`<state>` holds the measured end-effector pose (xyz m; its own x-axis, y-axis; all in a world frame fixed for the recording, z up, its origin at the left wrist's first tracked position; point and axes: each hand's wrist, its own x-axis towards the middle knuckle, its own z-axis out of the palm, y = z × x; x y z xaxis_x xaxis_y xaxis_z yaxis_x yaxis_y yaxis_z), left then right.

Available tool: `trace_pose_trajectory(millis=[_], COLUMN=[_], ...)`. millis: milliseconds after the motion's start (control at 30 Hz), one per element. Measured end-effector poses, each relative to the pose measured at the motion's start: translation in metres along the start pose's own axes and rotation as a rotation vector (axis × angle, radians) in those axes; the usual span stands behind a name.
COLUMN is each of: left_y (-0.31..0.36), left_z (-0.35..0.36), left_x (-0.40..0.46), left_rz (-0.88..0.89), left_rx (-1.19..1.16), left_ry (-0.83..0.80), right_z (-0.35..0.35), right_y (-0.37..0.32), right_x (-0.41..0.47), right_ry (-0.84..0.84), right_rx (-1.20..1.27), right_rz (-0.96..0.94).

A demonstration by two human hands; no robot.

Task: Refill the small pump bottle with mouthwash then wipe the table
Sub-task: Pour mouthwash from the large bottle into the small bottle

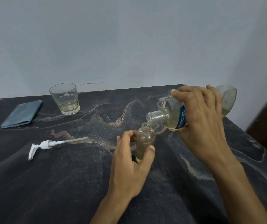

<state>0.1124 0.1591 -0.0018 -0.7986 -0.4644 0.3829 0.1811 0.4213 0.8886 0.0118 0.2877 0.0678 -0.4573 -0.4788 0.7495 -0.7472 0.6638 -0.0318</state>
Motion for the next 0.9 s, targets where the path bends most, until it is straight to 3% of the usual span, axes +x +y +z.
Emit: trace_pose_trajectory(millis=[900], left_y=[0.0017], left_z=[0.0002], left_x=[-0.0006], left_rz=[0.009], left_rx=[0.006], left_ry=[0.004], right_z=[0.0034], right_y=[0.0023], right_x=[-0.0035], right_ry=[0.017], right_rx=[0.03], right_rz=[0.063])
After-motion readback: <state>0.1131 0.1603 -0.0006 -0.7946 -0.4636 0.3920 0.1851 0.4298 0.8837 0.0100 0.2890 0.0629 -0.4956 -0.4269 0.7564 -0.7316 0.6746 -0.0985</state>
